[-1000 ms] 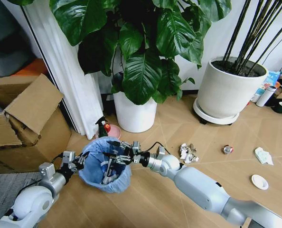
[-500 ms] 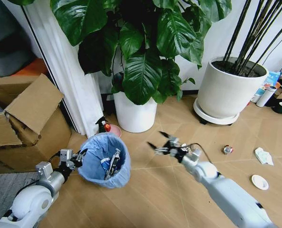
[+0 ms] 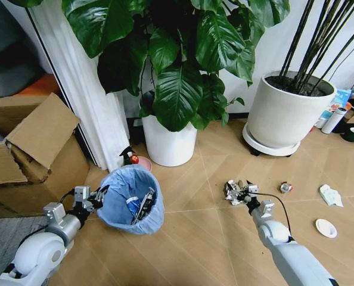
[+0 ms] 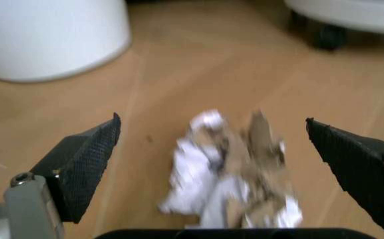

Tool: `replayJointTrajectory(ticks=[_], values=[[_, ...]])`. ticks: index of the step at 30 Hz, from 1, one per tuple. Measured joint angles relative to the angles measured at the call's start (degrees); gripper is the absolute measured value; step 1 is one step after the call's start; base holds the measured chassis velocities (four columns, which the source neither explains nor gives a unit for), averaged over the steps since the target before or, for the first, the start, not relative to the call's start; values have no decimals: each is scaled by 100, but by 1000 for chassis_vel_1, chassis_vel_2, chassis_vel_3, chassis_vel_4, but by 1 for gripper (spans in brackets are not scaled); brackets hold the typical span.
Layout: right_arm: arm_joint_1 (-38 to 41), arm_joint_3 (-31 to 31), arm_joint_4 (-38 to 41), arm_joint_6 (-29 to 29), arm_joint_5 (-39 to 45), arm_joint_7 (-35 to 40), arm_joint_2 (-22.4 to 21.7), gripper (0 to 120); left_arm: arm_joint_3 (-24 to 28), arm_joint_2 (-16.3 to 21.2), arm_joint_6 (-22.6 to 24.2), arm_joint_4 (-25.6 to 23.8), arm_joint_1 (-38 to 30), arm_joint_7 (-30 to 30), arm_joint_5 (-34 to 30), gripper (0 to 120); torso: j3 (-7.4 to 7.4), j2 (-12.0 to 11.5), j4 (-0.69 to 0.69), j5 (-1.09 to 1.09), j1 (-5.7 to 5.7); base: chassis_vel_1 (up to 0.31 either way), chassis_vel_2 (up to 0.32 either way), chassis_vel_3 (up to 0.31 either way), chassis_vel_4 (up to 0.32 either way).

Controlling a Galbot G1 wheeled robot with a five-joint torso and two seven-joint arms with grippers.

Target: Pick up the trash bin and place the garbage on the floor into it.

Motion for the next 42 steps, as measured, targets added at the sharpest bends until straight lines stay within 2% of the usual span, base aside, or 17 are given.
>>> replayJointTrajectory(ticks=[13, 29, 32, 35, 36, 39, 40, 42], values=[[1061, -18, -1815, -255, -301, 272, 687, 100, 14, 80, 11, 68, -19, -19, -23, 0, 1, 0, 1, 0, 1, 0, 0, 0, 0], [1792, -51, -2735, -604, -455, 502, 892, 100, 15, 104, 11, 102, -45, -21, -37, 0, 0, 0, 1, 1, 1, 0, 0, 0, 0], [1828, -99, -2795, -776, -335, 533, 898, 94, 16, 113, 11, 103, -46, -24, -44, 0, 1, 0, 1, 0, 1, 0, 0, 0, 0], [1851, -182, -2914, -971, -192, 540, 894, 79, 17, 123, 10, 107, -50, -27, -48, 0, 0, 0, 1, 1, 1, 0, 0, 0, 0], [1851, -182, -2914, -971, -192, 540, 894, 79, 17, 123, 10, 107, -50, -27, -48, 0, 0, 0, 1, 1, 1, 0, 0, 0, 0], [1865, -186, -2974, -985, -165, 511, 894, 65, 21, 134, 10, 107, -68, -32, -62, 0, 0, 0, 0, 0, 1, 0, 0, 0, 0], [1865, -186, -2974, -985, -165, 511, 894, 65, 21, 134, 10, 107, -68, -32, -62, 0, 0, 0, 0, 0, 1, 0, 0, 0, 0], [1866, -184, -2972, -976, -140, 483, 888, 54, 25, 139, 10, 115, -74, -35, -67, 0, 0, 0, 0, 1, 1, 0, 0, 0, 0]])
